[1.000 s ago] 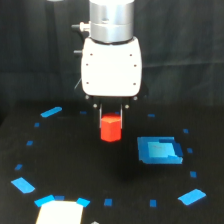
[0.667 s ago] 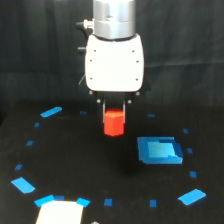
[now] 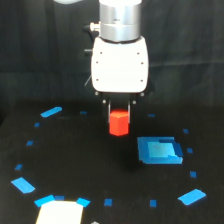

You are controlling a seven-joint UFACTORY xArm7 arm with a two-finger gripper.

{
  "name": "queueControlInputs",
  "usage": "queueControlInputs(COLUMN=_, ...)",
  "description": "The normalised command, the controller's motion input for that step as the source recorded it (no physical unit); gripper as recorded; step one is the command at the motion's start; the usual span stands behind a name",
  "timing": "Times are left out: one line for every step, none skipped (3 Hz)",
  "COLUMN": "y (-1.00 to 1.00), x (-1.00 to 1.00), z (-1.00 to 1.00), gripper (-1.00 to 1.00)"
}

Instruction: Pick up the red object from the table

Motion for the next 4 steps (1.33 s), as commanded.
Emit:
queueControlInputs(y=0.22, x=0.18, z=-0.76, gripper=-1.00)
queueControlInputs(y=0.70, x=-0.17, z=0.00, gripper=-1.00)
queueControlInputs(y=-0.85, x=-0.31, z=0.42, gripper=-0.89)
queueControlInputs(y=0.14, x=-0.24, z=-0.02, gripper=-1.00)
